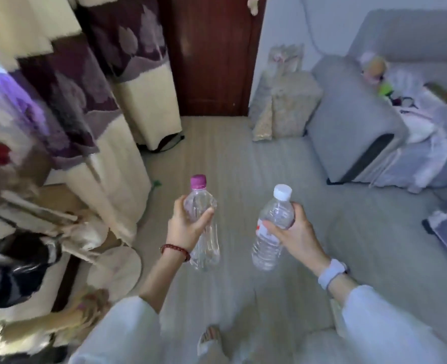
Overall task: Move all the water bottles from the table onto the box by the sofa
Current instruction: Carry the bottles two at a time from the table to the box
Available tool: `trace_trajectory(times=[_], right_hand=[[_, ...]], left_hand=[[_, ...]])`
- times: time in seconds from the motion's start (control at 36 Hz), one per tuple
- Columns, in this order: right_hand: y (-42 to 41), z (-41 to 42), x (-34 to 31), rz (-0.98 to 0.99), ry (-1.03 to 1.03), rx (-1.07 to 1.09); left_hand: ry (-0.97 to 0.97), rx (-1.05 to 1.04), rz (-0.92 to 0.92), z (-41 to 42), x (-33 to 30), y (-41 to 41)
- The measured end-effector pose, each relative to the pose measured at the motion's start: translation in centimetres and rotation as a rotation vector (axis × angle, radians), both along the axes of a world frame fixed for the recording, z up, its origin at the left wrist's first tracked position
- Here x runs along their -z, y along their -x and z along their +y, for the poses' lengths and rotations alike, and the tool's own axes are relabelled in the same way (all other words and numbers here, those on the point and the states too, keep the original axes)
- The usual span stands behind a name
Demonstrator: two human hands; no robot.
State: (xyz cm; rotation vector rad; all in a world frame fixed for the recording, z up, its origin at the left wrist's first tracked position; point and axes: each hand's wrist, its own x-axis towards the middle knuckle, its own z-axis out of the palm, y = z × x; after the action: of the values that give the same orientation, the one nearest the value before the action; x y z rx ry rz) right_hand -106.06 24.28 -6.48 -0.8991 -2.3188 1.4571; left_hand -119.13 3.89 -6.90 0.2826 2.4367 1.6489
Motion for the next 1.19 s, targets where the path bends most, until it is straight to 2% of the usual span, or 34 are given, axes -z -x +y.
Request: trace_trajectory(times=[0.19,0.42,0.69,0.92,1.19], right_hand=[[6.7,10.6,0.3,0.031,0.033,0.200],[18.7,25.6,1.6,0.069,0.055,0.254],[36.0,45.1,-1.1,0.058,0.044,0.166],[49.3,57.9,0.4,0.028,0.060,0.088],[68.0,75.5,-0.4,-0.021,0.045,0.098]], left_hand=[[0.022,0.196,0.011,13.2,0.2,10.4],[0.058,0.305,0.073,29.9,0.6,23.0],[0.059,0.264,0.057,49.0,-1.9,39.1],[0.147,0.269,0.058,60.9,0.3,52.8],[0.079,0.295,-0.001,80.0,0.7,71.6]])
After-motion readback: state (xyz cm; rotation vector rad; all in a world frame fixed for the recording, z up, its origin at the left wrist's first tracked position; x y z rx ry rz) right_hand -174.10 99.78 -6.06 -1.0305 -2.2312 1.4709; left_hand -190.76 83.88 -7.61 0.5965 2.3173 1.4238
